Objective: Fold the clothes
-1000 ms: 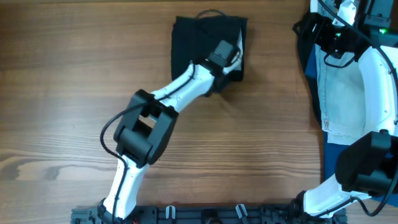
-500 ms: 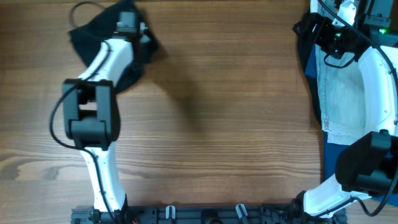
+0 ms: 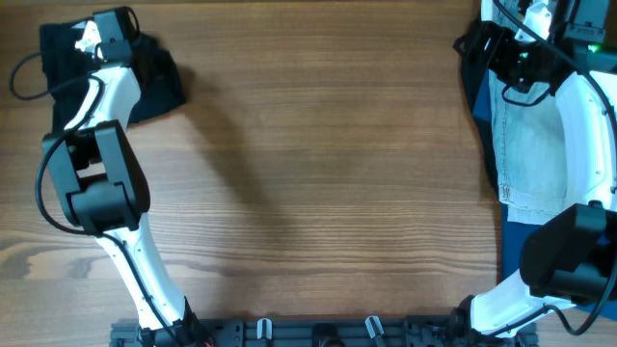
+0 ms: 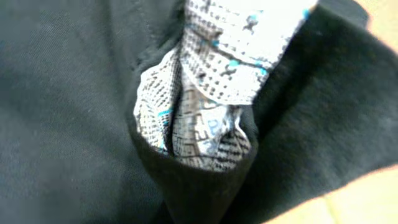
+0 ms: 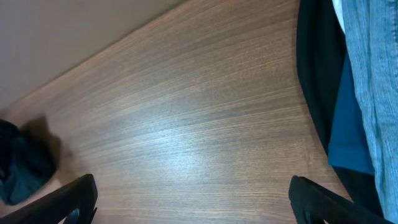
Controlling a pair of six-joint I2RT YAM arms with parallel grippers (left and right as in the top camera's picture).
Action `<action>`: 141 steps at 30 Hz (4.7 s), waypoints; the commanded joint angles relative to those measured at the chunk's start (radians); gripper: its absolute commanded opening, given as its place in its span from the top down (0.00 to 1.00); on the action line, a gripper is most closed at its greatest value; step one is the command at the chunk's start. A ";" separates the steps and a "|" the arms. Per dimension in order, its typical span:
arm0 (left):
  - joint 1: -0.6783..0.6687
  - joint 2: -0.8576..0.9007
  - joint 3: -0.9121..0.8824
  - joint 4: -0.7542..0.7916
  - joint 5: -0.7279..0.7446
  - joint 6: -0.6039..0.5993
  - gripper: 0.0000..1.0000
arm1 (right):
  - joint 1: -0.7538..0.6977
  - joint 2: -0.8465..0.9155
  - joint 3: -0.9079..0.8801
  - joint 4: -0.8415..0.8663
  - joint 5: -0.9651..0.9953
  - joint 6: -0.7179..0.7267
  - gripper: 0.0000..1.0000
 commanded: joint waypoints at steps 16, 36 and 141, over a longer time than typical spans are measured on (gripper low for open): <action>-0.020 0.051 0.004 0.031 -0.010 0.748 0.96 | 0.003 0.010 -0.002 -0.008 0.007 0.006 0.00; -0.049 -0.719 0.004 -0.394 0.279 0.740 0.00 | 0.003 -0.249 -0.001 -0.040 0.069 -0.205 0.00; -0.188 -2.156 -1.696 0.320 0.232 0.745 0.00 | 0.217 -1.801 -1.638 0.776 0.292 -0.179 0.00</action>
